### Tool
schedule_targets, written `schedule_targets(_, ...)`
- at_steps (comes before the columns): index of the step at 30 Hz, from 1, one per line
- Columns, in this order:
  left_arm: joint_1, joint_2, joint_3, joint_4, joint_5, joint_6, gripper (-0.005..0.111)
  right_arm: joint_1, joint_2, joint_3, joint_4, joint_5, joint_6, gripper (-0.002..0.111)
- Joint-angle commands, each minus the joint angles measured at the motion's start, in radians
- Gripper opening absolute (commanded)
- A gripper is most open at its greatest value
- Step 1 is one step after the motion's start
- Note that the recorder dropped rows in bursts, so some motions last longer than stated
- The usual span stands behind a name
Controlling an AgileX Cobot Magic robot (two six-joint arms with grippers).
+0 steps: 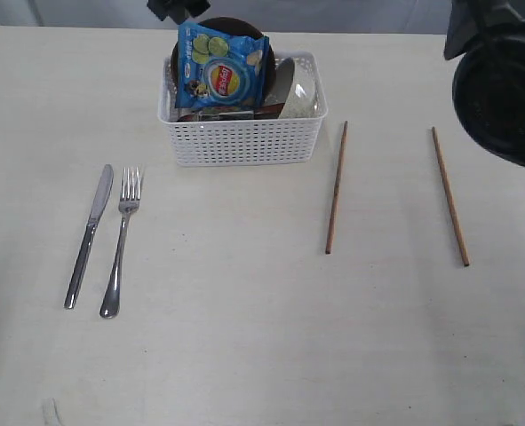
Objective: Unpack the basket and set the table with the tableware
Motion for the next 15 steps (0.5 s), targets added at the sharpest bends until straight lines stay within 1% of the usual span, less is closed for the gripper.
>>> schedule_targets(1, -0.006, -0.002, 0.002, -0.003, -0.001, -0.002, 0.000, -0.032, -0.013, -0.001, -0.098, 0.051, -0.004, 0.052)
schedule_targets(3, -0.006, -0.002, 0.002, -0.003, -0.001, -0.002, 0.000, -0.055, -0.015, -0.001, -0.087, 0.066, -0.004, 0.054)
schedule_targets(5, -0.006, -0.002, 0.002, -0.003, -0.001, -0.002, 0.000, -0.078, -0.015, -0.001, -0.072, 0.077, -0.004, 0.061)
schedule_targets(7, -0.006, -0.002, 0.002, -0.003, -0.001, -0.002, 0.000, -0.103, -0.015, -0.001, -0.048, 0.081, -0.010, 0.070)
schedule_targets(9, -0.006, -0.002, 0.002, -0.003, -0.001, -0.002, 0.000, -0.122, -0.015, 0.005, -0.026, 0.078, -0.029, 0.076)
schedule_targets(11, -0.006, -0.002, 0.002, -0.001, -0.001, -0.002, 0.000, -0.135, -0.015, 0.024, -0.005, 0.056, -0.046, 0.080)
schedule_targets(13, -0.006, -0.002, 0.002, -0.001, -0.001, -0.002, 0.000, -0.148, -0.015, 0.056, 0.034, 0.019, -0.075, 0.080)
schedule_targets(15, -0.006, -0.002, 0.002, -0.001, -0.001, -0.002, 0.000, -0.162, -0.015, 0.092, 0.100, -0.017, -0.150, 0.080)
